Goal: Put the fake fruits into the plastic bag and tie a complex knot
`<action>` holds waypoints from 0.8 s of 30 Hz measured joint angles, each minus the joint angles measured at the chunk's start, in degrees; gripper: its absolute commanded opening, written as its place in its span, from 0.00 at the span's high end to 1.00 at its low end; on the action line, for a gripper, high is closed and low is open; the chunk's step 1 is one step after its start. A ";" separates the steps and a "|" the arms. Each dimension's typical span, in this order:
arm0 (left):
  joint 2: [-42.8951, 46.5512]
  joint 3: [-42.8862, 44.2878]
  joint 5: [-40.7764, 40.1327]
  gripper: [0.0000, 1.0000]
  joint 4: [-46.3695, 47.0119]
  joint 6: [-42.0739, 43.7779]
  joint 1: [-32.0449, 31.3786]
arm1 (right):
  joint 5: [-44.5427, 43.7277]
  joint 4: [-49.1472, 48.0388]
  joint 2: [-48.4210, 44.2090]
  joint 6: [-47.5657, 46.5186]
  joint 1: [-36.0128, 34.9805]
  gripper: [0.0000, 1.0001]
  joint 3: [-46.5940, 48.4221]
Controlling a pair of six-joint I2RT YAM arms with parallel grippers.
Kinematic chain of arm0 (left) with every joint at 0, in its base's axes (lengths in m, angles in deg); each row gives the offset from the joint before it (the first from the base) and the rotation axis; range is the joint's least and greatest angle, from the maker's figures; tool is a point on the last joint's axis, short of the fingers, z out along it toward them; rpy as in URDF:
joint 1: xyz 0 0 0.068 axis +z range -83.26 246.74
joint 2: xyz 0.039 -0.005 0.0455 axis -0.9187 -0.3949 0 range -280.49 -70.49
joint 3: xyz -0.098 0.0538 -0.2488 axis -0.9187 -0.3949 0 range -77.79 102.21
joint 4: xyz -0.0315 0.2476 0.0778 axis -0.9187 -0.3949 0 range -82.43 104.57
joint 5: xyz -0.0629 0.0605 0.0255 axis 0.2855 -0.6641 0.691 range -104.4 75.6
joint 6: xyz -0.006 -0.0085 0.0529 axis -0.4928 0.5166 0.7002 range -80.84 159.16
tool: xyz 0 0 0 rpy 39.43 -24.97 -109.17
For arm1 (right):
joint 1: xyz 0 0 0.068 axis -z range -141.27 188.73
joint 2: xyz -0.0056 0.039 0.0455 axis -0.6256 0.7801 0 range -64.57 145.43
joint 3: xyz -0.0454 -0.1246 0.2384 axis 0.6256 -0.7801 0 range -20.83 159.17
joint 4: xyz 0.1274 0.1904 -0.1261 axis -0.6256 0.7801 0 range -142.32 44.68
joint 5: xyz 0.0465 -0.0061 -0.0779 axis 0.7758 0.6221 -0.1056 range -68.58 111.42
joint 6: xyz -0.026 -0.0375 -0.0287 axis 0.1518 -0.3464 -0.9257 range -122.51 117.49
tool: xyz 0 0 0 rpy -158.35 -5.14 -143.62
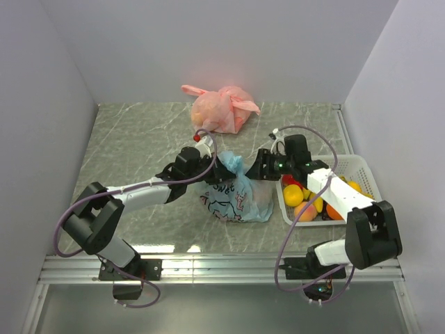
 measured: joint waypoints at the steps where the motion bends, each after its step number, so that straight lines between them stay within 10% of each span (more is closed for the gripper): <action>1: 0.00 0.00 0.15 1.00 0.17 0.00 0.00 | 0.20 0.24 0.46 -0.09 -0.52 0.30 -0.17; 16: 4.11 -2.05 7.41 1.00 1.84 1.31 5.62 | 10.47 -16.57 5.09 14.69 -11.50 0.25 -4.44; 24: 6.58 -5.64 13.42 1.00 6.38 1.29 6.10 | 17.29 -4.90 0.50 4.26 -4.00 0.31 -1.05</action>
